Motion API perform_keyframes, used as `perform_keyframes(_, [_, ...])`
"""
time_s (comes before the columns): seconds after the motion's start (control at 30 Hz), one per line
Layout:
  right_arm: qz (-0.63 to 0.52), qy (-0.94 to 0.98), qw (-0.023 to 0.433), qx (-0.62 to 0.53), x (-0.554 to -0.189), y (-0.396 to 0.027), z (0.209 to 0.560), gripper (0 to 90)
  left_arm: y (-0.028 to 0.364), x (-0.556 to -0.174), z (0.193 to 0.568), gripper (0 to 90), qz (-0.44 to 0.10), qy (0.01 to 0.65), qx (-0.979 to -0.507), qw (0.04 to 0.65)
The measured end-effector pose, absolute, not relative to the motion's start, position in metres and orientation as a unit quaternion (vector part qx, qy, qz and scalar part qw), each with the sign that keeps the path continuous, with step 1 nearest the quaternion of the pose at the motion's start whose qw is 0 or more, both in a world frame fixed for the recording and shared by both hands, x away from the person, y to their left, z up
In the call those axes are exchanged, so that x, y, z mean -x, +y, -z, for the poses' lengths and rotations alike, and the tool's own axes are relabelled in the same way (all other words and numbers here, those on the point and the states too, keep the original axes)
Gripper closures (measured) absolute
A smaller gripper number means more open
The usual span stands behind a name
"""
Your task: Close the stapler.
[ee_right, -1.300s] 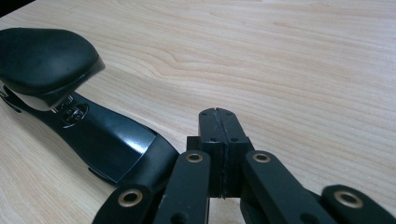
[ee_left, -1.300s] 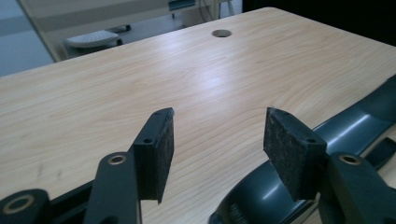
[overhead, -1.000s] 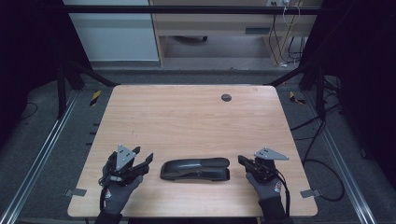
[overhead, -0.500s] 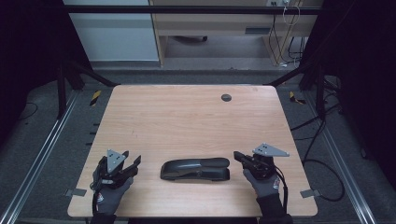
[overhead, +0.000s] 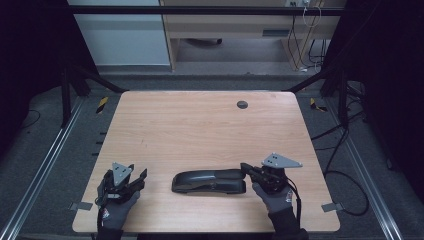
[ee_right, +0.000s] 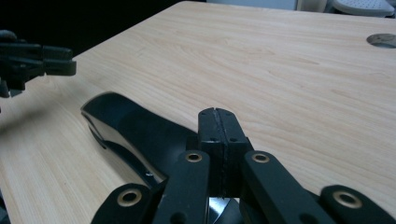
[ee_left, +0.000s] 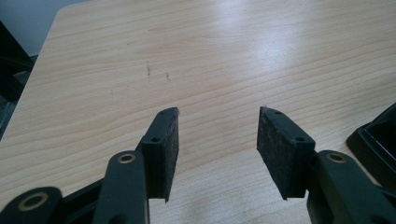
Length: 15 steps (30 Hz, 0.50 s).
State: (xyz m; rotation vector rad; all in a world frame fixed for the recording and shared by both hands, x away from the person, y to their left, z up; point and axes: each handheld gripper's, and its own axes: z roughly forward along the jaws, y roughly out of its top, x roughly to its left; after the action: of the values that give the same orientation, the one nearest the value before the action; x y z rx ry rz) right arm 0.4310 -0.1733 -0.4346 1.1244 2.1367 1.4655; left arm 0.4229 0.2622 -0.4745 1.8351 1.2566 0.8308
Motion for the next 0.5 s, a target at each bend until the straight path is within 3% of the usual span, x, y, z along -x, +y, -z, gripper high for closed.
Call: perform_keyframes(0.5, [-0.513,0.743,0.155,-0.400,-0.423,-0.174,0.447,90.0,0.261,-0.422,0.475,48.4,-0.326,0.488,-0.719,0.372])
